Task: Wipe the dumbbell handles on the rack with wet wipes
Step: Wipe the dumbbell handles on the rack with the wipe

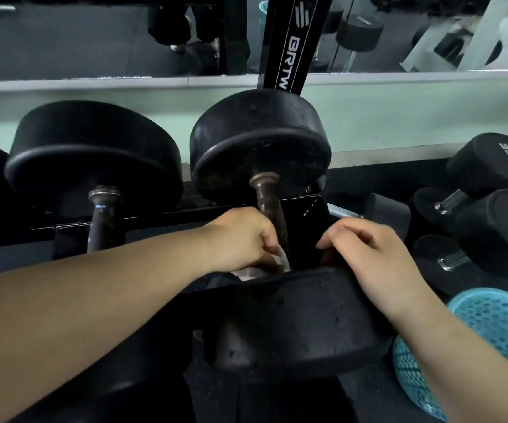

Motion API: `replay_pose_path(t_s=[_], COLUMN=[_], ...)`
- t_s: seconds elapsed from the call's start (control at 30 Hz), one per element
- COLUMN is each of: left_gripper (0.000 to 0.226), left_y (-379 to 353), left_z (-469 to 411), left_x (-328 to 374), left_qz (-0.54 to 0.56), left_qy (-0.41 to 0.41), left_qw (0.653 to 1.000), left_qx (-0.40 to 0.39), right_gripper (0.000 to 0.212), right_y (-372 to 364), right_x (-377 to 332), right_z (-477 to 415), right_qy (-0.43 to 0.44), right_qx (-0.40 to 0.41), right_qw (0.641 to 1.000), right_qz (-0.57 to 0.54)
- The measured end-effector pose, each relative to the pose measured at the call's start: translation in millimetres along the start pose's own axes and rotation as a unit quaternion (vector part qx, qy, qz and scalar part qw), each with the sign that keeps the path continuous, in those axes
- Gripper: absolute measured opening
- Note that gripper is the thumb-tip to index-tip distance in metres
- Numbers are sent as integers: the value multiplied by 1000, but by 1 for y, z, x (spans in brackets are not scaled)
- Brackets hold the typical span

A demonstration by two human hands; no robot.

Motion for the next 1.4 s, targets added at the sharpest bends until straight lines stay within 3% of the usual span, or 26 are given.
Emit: replay_pose_path(t_s=[0.1,0.23,0.3,0.4,0.47,0.57,0.63,0.77,0.87,1.03,1.1,1.23,1.33,1.4], left_gripper=[21,6,12,19,20,17,15,15,9,58,54,23,29,30], left_y=[7,34,25,6,12,30,32,15,13,12,13,17,8,4], left_z=[-3,-5,-5,-3,-4,-7,-10,-10,-7,-13,-16,-18,-21,-22], left_x=[-3,-11,-12,-11,-12,-22,-27,-30,-33,-45,-44,-42,-41,-43], left_qz=[10,73,93,24,61,169,207,341,339,315,333,386,441,430], left_qy=[8,15,21,38,35,52,72,117,148,171,151,127,112,110], left_qw=[1000,987,992,999,996,965,949,920,922,929,922,895,883,893], left_qx=[27,143,88,-2,51,192,226,153,112,96,125,184,117,76], right_gripper=[28,30,30,28,28,27,27,27,27,26,27,26,25,26], right_y=[0,1,1,1,0,1,0,1,1,1,1,1,1,1], right_x=[1,1,2,1,0,-1,-1,-1,-1,2,2,3,3,3], right_z=[-1,-3,-3,-2,-2,-1,-1,-1,-1,-2,-3,-3,-3,-2], right_qy=[-5,-6,-6,-8,-6,-8,-5,-1,3,-8,-9,-6,-7,-9], right_qx=[0,7,8,7,6,2,2,2,3,4,3,6,2,0], right_qw=[1000,1000,1000,1000,1000,1000,1000,1000,1000,1000,1000,1000,1000,1000], right_qz=[-4,-14,-16,-9,-9,-10,-5,-7,-5,-17,-21,-21,-25,-25])
Point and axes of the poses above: each hand's wrist, its own z-axis away from the middle knuckle, its own y-axis out of the back of the hand, x = y × z, the point moved 7 cm from there along -z, towards the middle knuckle, and after that the axes turned 12 degrees about -y, right-handed, at the moved point
